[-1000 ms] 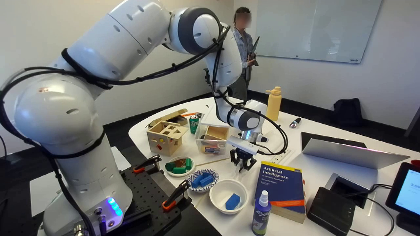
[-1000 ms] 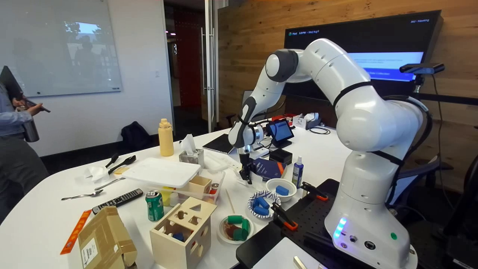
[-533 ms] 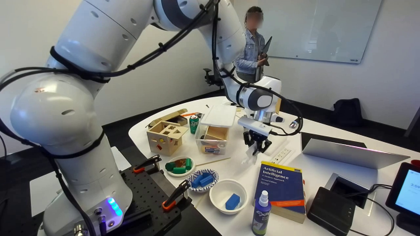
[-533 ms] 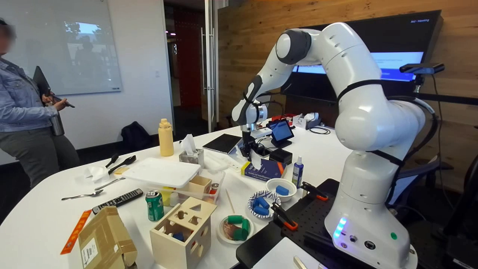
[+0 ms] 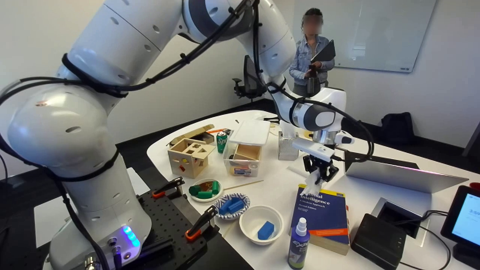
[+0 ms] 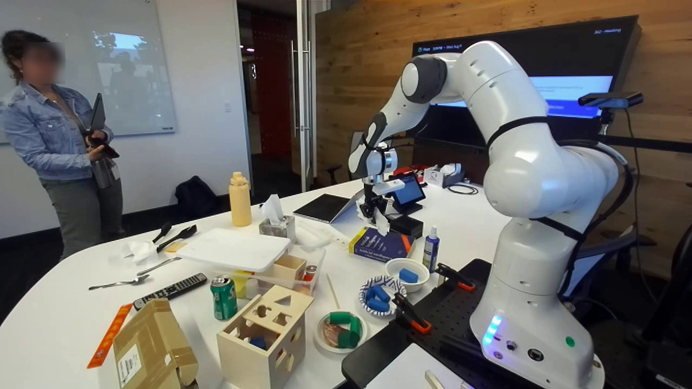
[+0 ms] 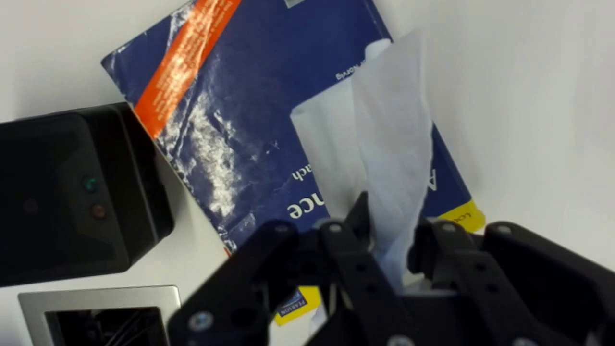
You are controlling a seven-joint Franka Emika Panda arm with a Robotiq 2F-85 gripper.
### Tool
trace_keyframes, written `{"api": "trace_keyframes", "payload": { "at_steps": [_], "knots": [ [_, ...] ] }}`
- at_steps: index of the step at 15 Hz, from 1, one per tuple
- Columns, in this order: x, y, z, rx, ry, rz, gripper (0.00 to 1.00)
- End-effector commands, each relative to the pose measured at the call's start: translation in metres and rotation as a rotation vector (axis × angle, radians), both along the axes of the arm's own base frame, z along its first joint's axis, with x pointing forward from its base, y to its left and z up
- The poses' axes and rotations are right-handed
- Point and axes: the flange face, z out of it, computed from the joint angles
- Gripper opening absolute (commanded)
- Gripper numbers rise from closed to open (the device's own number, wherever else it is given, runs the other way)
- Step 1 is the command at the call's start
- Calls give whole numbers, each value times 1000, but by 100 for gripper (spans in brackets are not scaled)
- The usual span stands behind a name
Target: Use the white napkin to wipe the top of the blue box.
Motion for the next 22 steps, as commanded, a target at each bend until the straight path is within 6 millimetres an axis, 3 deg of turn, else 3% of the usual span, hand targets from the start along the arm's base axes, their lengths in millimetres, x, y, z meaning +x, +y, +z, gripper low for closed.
{"api": "trace_keyframes", "payload": {
  "at_steps": [1, 6, 10, 13, 19, 22],
  "knots": [
    [14, -21, -27, -27, -9, -58, 3],
    [21, -44, -66, -34, 34, -91, 3],
    [29, -46, -88, -15, 81, -89, 3],
    [31, -34, -95, 26, 126, -63, 3],
    [26, 2, -90, 113, 182, 5, 3],
    [21, 7, -90, 131, 214, 5, 3]
  ]
}}
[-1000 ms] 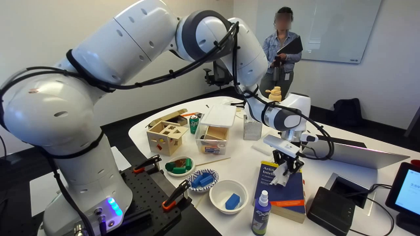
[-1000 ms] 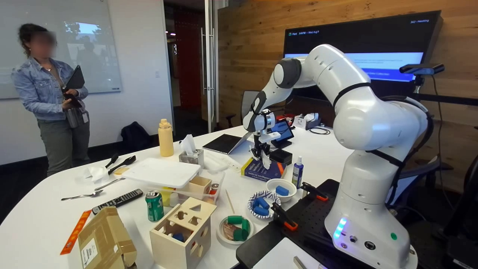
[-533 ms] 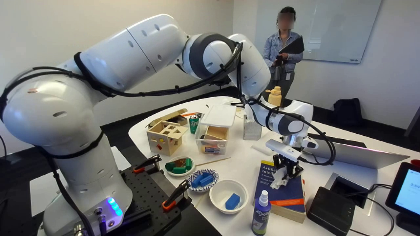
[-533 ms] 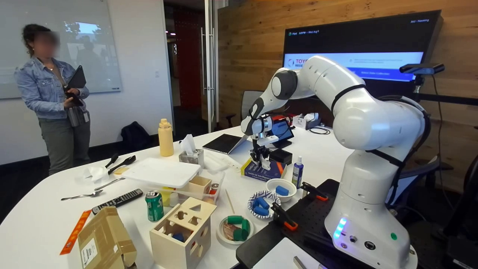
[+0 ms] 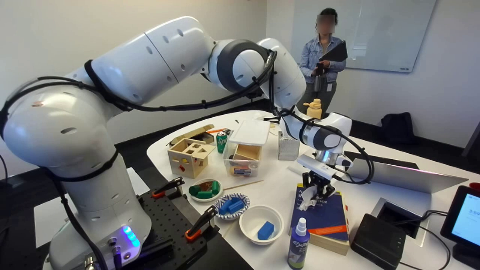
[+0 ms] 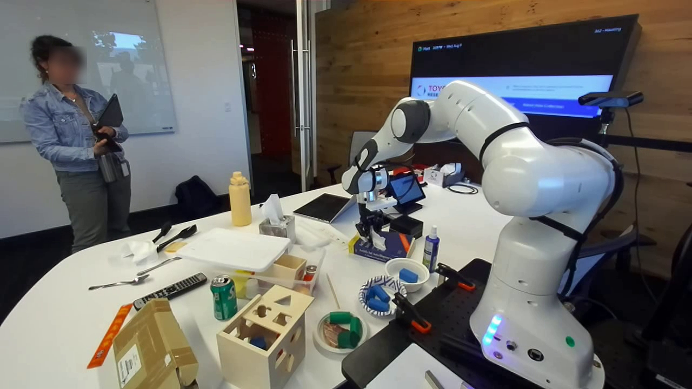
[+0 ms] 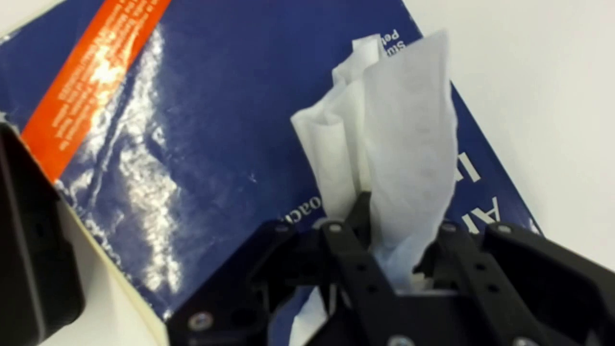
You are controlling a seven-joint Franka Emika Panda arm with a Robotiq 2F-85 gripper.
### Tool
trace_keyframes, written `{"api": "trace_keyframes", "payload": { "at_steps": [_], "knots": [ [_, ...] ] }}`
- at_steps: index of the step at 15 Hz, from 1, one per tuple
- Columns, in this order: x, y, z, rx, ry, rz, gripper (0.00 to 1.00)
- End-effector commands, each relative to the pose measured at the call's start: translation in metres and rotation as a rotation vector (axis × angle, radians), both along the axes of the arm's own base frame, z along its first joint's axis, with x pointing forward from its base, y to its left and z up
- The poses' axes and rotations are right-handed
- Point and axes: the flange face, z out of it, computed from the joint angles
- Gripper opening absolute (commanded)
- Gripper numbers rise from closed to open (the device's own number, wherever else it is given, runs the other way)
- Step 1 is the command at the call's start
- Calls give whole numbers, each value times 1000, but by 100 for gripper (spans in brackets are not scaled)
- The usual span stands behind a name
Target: Use the white napkin to wipe the top of the blue box.
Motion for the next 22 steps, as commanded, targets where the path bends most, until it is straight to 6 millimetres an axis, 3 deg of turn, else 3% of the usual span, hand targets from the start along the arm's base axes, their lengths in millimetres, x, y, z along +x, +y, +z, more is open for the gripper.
{"api": "trace_keyframes", "payload": {
  "at_steps": [1, 7, 16, 20, 22],
  "knots": [
    [-12, 14, 6, 51, 64, 11, 3],
    [-25, -5, 14, 37, 117, -57, 3],
    [-21, -65, 16, 0, 66, -167, 3],
    [-20, -74, 8, -16, 63, -201, 3],
    [-22, -67, 3, 12, 77, -185, 3]
  ]
}}
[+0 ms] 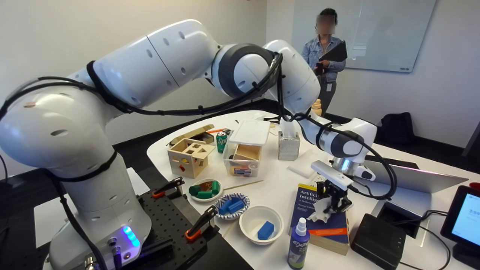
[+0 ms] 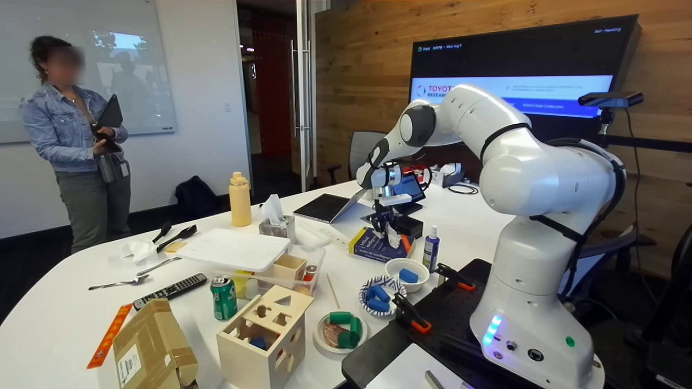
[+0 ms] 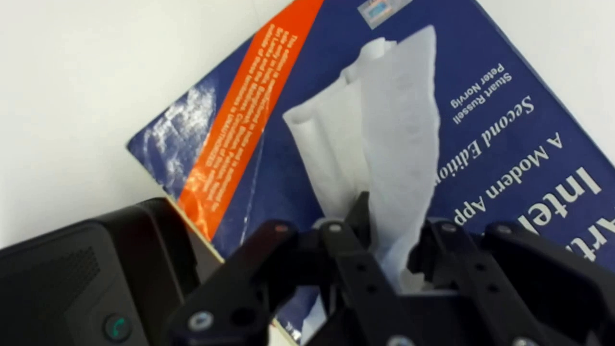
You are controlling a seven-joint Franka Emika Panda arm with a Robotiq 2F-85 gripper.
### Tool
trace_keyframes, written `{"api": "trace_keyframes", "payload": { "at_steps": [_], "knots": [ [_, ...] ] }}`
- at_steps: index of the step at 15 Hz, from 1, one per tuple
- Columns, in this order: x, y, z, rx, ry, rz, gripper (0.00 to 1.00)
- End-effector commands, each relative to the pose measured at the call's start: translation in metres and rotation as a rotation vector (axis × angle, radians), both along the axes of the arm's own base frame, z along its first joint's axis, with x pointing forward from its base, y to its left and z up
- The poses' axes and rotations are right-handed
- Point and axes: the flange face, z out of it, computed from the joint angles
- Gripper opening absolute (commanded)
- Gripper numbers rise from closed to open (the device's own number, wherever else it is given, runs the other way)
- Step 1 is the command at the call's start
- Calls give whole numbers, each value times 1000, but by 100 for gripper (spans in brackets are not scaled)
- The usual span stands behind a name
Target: Use the white napkin to wipe the top of the blue box.
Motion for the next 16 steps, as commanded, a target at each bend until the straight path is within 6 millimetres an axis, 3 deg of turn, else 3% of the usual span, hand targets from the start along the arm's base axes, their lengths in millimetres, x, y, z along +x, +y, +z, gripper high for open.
{"api": "trace_keyframes", "payload": {
  "at_steps": [1, 5, 9, 12, 16],
  "knots": [
    [0, 11, -3, 39, 32, -7, 3],
    [-6, 33, 8, 81, 40, 15, 3],
    [-30, 55, 12, 123, 98, 23, 3],
    [-50, 49, 5, 113, 133, -16, 3],
    [-65, 16, -3, 69, 145, -77, 3]
  ]
}}
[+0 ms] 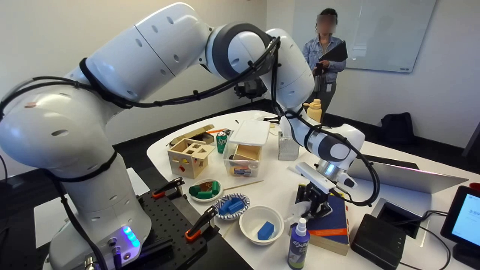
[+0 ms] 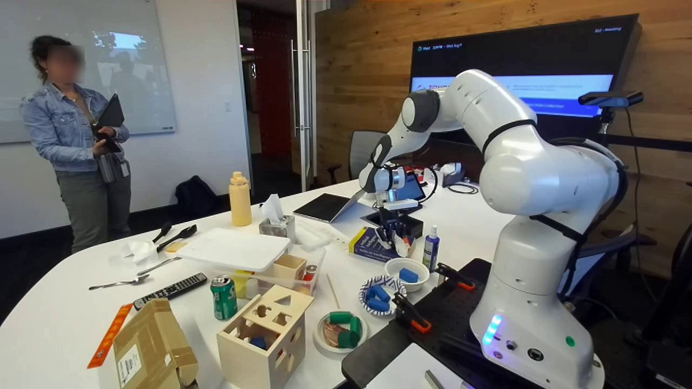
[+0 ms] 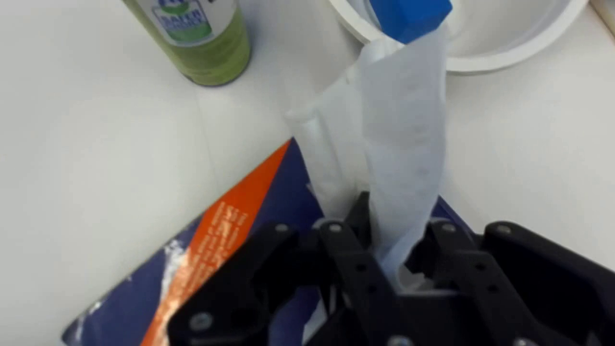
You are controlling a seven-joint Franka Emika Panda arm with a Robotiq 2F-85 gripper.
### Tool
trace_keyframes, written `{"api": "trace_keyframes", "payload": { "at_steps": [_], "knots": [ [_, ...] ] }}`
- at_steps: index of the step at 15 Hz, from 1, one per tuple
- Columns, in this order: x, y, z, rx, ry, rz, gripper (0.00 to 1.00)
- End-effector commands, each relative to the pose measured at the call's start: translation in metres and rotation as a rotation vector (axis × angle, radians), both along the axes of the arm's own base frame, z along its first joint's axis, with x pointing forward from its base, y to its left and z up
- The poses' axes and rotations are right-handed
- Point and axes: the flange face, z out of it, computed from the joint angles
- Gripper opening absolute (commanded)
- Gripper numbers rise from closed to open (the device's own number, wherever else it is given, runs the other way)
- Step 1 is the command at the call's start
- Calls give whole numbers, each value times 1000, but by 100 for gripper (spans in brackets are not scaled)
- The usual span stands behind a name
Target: Use the white napkin to wipe the top of the blue box.
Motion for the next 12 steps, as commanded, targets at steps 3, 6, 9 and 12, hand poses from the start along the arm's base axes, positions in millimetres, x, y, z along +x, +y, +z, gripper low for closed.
{"api": "trace_keyframes", "payload": {
  "at_steps": [3, 6, 9, 12],
  "knots": [
    [-12, -40, 9, -59, -3, -102, 3],
    [-7, -58, 14, -98, -24, -142, 3],
    [1, -69, 14, -131, -44, -177, 3],
    [7, -64, 5, -132, -49, -174, 3]
  ]
}}
